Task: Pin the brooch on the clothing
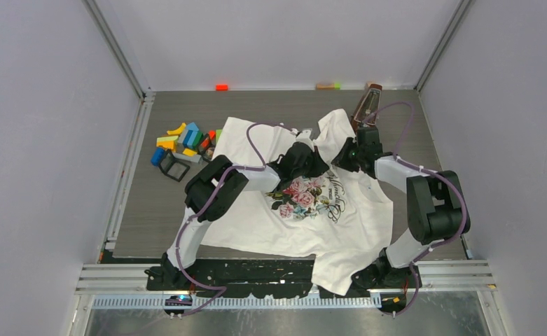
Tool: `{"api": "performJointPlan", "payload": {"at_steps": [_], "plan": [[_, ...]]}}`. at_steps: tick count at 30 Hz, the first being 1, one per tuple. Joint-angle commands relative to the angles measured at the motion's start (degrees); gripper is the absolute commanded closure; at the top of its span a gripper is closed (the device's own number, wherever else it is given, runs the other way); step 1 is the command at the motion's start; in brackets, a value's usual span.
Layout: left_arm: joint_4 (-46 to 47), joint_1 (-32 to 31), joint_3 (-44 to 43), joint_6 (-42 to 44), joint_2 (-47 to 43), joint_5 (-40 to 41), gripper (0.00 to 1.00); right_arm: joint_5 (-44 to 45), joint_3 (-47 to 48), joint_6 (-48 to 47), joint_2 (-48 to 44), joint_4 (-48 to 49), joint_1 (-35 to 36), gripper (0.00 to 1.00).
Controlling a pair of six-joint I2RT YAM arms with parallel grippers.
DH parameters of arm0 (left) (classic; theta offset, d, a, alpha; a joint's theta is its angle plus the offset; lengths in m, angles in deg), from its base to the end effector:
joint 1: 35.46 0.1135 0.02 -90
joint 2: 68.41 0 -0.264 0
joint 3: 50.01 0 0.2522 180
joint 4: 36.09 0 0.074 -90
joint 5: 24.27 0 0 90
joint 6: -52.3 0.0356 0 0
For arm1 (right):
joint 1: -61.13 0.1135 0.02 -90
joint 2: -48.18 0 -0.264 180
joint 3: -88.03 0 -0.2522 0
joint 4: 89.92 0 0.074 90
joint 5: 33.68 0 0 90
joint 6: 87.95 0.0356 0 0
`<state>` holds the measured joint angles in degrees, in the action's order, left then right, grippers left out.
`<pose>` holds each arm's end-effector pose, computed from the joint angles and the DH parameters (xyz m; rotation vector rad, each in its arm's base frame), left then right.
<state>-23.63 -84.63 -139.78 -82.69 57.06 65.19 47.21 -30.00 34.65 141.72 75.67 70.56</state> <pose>0.3127 -0.3624 0.1381 0.0847 2.1389 -1.0397 0.3217 0.0591 0.1665 0.4107 2.3926 0.5322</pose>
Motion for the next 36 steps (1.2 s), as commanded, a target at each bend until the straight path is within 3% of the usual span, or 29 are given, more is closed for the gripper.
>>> {"api": "performJointPlan", "payload": {"at_steps": [1,6,13,23,29,34,36], "plan": [[0.7,-0.1,-3.1,-1.9,0.2,-1.0,1.0,2.9,1.1,-2.9,-7.6,-4.3,0.5,0.74],[0.7,-0.2,-3.0,-2.1,0.1,-1.1,1.0,4.1,-0.2,-4.2,-12.5,-6.7,0.5,0.63],[1.4,-0.2,-2.7,-2.1,-0.2,-1.1,1.0,0.2,-3.2,-5.6,-12.9,-5.5,0.6,0.58],[1.9,-0.2,-2.5,-1.9,-0.4,-1.5,1.0,-3.4,-3.1,-6.5,-8.1,-1.9,0.8,0.58],[3.4,-0.2,-2.0,-1.2,-0.6,-2.2,1.0,-3.7,-2.0,-7.1,-4.0,-0.6,0.9,0.68],[6.3,-0.1,-0.8,0.1,-0.8,-3.5,1.0,-4.4,-1.5,-7.7,-1.1,0.3,0.9,0.97],[7.6,-0.1,-0.4,0.6,-0.8,-4.2,1.0,-5.4,-1.3,-7.8,0.1,0.3,0.9,0.99]]}}
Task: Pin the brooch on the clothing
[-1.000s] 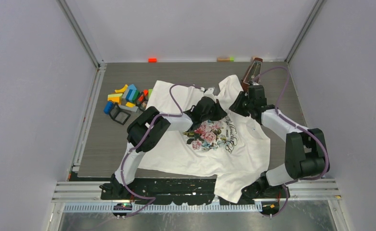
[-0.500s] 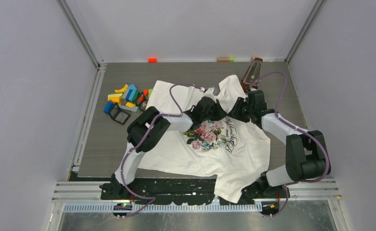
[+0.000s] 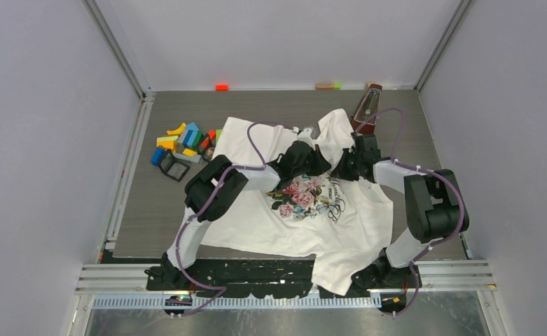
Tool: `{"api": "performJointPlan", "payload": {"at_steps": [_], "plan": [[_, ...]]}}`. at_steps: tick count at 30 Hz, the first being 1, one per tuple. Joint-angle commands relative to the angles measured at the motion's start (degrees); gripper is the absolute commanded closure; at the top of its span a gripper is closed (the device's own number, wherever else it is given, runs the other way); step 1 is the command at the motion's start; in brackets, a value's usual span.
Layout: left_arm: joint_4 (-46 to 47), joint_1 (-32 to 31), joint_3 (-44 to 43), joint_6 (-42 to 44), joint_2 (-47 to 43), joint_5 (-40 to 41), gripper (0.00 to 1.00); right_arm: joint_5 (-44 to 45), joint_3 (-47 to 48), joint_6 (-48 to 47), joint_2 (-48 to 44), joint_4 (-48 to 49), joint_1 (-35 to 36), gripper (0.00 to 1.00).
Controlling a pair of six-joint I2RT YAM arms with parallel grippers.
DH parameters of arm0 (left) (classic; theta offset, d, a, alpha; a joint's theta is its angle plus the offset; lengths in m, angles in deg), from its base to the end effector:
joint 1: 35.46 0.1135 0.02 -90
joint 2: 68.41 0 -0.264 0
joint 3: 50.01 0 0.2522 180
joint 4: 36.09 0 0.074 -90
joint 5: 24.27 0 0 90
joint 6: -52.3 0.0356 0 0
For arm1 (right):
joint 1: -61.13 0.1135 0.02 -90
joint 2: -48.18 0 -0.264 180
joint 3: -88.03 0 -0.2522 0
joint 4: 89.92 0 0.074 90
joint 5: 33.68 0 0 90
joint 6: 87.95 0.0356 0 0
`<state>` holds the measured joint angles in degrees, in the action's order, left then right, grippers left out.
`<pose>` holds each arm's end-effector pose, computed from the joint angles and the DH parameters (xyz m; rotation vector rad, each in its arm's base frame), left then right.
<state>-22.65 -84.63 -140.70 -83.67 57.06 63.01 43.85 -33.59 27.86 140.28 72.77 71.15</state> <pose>0.3141 -0.3661 0.1448 0.0937 2.1204 -1.1037 0.3018 0.0611 0.1528 0.2484 2.4972 0.5336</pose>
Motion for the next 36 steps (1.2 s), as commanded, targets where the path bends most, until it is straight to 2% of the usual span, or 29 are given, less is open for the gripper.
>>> {"api": "performJointPlan", "payload": {"at_steps": [1,13,24,27,36], "plan": [[7.5,-0.1,0.8,1.9,-0.7,-2.4,1.0,-2.7,2.5,-0.9,2.3,3.3,0.3,0.99],[14.6,-0.1,2.9,5.2,-1.0,-7.2,1.0,-5.3,3.1,-0.7,3.8,3.0,0.2,1.0],[20.3,-0.1,5.7,10.0,-1.8,-14.3,1.0,-10.2,5.4,-3.2,3.0,-1.4,-1.5,1.0],[21.9,-0.1,5.6,10.1,-1.5,-17.8,1.0,-11.6,6.0,-3.9,2.7,-2.7,-2.3,1.0],[23.4,-0.1,6.1,10.6,-2.2,-21.8,1.0,-16.3,7.6,-6.1,2.3,-6.8,-4.9,0.99]]}}
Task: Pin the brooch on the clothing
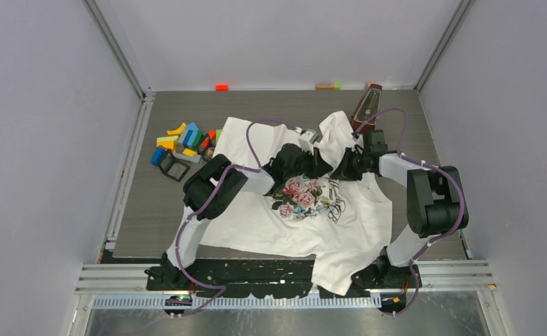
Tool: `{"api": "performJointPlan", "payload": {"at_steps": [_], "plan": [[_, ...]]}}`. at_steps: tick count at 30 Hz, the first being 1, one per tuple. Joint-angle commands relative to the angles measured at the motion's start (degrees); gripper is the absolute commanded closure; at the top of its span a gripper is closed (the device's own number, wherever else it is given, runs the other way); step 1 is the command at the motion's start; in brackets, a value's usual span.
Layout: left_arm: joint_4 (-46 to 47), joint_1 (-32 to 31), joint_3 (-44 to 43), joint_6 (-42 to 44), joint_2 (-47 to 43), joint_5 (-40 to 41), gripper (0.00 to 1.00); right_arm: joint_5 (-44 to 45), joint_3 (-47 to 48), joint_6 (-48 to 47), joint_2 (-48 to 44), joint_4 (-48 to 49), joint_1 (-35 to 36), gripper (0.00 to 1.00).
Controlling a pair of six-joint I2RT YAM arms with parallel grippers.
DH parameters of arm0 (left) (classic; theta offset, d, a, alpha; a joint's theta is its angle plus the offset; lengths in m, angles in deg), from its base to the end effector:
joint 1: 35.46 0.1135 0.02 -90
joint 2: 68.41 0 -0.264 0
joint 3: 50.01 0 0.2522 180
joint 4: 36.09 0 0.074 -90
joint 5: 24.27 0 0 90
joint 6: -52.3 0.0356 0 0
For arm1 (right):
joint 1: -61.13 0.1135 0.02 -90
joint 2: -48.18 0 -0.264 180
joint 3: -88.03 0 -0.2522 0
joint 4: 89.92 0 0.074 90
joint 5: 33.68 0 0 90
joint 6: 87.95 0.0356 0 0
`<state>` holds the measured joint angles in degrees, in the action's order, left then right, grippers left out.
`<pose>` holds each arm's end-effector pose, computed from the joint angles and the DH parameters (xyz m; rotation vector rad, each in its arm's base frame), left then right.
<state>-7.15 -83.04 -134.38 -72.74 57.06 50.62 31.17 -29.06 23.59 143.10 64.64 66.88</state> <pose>0.3096 -0.3526 0.1399 0.4207 1.9164 -1.2343 0.3106 0.0465 0.1533 0.1891 2.5946 0.7415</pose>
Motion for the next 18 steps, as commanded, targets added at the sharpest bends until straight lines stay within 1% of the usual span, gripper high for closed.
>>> {"api": "performJointPlan", "payload": {"at_steps": [1,11,14,18], "plan": [[8.3,-1.6,-0.1,-0.4,-2.3,-9.9,1.0,-4.4,3.4,-1.9,-0.3,0.9,-0.9,1.0],[10.3,-1.7,1.6,-0.2,-4.7,-14.0,1.0,-7.4,6.4,-2.2,1.4,-4.0,-1.7,1.0],[11.3,-1.7,2.6,-0.2,-5.7,-14.1,1.0,-7.5,7.7,-2.0,2.3,-6.3,-2.1,1.0],[12.0,-1.8,3.5,-0.3,-6.6,-14.2,1.0,-9.6,8.3,-1.3,3.4,-7.0,-2.5,1.0]]}}
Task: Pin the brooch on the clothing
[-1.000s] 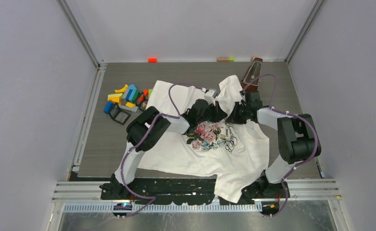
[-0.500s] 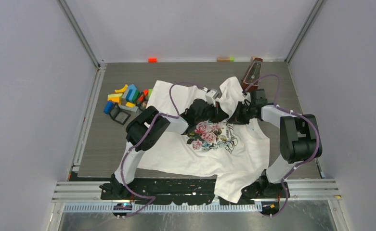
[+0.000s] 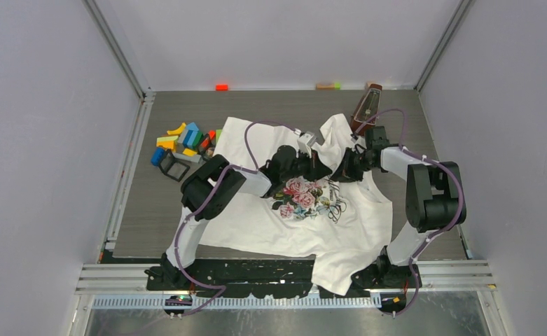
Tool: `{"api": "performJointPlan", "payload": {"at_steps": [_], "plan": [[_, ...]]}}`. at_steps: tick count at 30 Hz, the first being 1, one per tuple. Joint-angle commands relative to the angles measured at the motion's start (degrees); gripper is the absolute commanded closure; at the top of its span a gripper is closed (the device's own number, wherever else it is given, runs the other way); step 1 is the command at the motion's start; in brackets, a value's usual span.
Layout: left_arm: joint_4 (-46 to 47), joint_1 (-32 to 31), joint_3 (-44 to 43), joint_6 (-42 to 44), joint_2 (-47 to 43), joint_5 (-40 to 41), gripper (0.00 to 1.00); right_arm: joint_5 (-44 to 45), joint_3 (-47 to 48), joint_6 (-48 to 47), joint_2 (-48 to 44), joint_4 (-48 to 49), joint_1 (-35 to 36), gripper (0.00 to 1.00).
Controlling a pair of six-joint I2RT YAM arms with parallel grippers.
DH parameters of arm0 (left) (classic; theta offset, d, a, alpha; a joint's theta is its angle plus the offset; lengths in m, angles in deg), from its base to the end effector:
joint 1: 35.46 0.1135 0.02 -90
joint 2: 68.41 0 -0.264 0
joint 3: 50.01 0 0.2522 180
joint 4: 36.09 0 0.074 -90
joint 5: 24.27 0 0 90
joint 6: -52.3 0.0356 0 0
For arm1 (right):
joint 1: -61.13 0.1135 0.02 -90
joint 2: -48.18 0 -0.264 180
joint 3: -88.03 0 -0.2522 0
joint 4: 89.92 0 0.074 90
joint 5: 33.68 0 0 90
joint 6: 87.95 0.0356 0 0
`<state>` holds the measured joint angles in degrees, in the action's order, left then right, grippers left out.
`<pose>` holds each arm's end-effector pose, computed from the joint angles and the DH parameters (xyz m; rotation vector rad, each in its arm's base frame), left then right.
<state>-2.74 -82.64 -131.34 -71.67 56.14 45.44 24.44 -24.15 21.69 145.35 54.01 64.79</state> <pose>0.3031 -0.3453 0.1398 0.5056 1.8657 -1.3055 0.3143 0.0389 0.1570 0.2093 2.7020 0.8756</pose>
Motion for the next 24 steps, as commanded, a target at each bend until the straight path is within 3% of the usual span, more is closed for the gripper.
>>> {"api": "performJointPlan", "payload": {"at_steps": [1,24], "plan": [[7.7,-2.2,0.6,-1.4,-5.8,-9.1,1.0,-3.1,3.6,0.8,1.4,3.6,-0.5,1.0],[12.9,-2.6,2.4,-3.0,-7.0,-5.3,1.0,-8.8,5.0,2.1,8.3,0.5,-1.0,1.0]]}}
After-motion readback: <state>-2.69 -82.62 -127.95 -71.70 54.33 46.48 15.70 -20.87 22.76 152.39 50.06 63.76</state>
